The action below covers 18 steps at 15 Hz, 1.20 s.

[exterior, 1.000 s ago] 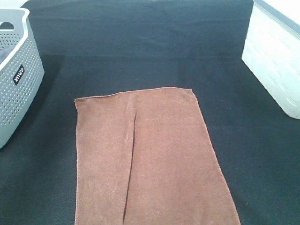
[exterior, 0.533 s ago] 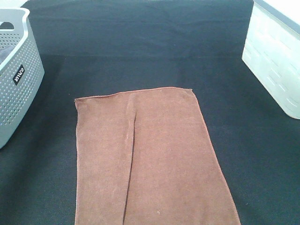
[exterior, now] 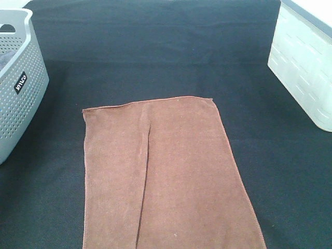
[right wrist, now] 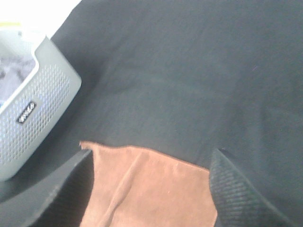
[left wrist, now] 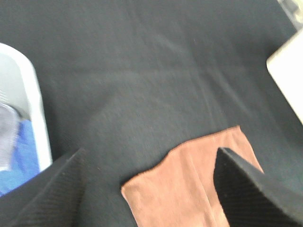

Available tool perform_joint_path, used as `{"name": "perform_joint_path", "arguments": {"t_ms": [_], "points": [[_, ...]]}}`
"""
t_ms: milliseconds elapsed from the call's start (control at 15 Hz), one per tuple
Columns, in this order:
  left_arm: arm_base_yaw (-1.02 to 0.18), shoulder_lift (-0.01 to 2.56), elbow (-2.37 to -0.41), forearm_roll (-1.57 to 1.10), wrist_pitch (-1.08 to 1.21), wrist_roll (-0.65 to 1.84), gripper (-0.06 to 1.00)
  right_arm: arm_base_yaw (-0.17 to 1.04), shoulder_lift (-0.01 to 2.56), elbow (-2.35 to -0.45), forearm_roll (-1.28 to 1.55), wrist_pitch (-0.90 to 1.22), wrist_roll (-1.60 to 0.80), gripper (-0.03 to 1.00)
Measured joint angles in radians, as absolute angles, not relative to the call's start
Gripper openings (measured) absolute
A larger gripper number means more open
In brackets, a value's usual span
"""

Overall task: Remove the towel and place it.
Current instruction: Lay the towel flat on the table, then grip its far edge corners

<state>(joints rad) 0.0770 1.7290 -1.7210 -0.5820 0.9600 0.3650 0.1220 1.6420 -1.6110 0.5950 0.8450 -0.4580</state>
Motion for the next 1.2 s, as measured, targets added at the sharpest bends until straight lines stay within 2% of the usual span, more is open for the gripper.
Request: {"name": "perform_joint_path", "arguments": {"t_ms": [200,667,1200], "points": [[0.012,1.832,-1.782,-0.582,1.001,0.365,0.71,0.122,1.766,-1.631,0.608,0.883,-0.480,0.65],[-0.127,2.030,-1.786,-0.489,1.026,0.266,0.71,0.122,1.960,-1.640,0.628,0.904,-0.486,0.65],[-0.126,2.203,-1.786,-0.476,1.027,0.319,0.70,0.122,2.115,-1.640,0.656,0.854,-0.565,0.65]]}}
